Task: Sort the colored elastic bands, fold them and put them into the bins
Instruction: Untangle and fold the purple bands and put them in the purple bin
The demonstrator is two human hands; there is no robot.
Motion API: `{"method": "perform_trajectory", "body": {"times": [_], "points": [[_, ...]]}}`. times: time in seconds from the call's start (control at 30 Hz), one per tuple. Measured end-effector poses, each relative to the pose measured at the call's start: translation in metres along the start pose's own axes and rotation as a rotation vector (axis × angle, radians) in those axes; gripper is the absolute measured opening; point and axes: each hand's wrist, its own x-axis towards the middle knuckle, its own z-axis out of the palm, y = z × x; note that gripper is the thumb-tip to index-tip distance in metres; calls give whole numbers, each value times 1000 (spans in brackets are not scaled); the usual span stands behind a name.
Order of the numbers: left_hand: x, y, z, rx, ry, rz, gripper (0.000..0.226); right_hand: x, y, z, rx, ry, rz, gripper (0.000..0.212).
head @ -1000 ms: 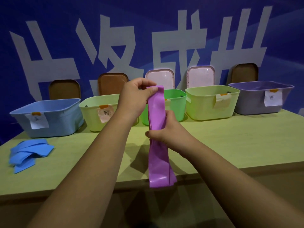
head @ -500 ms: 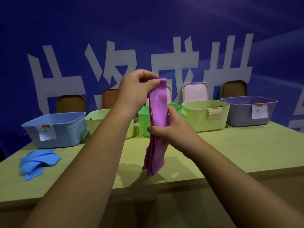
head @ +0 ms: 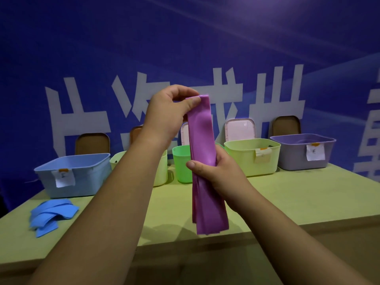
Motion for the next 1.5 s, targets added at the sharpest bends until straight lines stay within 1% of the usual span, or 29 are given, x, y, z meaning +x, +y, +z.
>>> {"method": "perform_trajectory", "body": {"times": [0.1,0.17,0.23,0.33,0.43,0.53,0.67,0.8,0.87,0.97,1.03,1.13,1.2,1.3,1.4,1.5], "points": [[-3,-6,3,-12,-16,-16,12,-5,5,3,69,5,22,46],[-5,-11,6,-22,-21,-18,11,-8,11,4,195,-15,71,43],[-5,-15,7,-35,-16,-25,11,-12,14,5,322,-30,153,34],[-5,-20,8,-52,-12,-43,11,-16,19,5,287,-10,187,23],[-5,-23,9,-45,-18,-52,10,-18,22,5,234,-17,215,24],[-5,-27,10,-40,-14,-59,11,-19,25,5,213,-33,214,20],[-6,-32,11,-18,-13,-57,14,-21,25,2,229,-72,208,24],[-8,-38,13,17,-14,-45,12,-24,28,-3,227,-90,179,20],[-9,-48,15,47,-11,-53,10,-27,30,-7,262,-130,208,22],[-13,-75,20,52,-16,-120,6,-28,39,-12,291,-185,290,25],[-15,-102,26,22,-22,-191,7,-24,55,-12,250,-192,344,24],[-21,-147,33,25,-18,-266,7,-11,89,-9,97,-185,401,19],[-22,-174,35,25,-21,-290,11,-2,104,-9,-17,-191,410,18],[-21,-199,34,30,-40,-310,10,17,120,-14,-187,-222,393,19],[-16,-219,36,40,-100,-305,12,45,133,-18,-187,-208,362,28],[-16,-237,38,107,-162,-306,16,79,145,-21,-87,-150,342,37]]}}
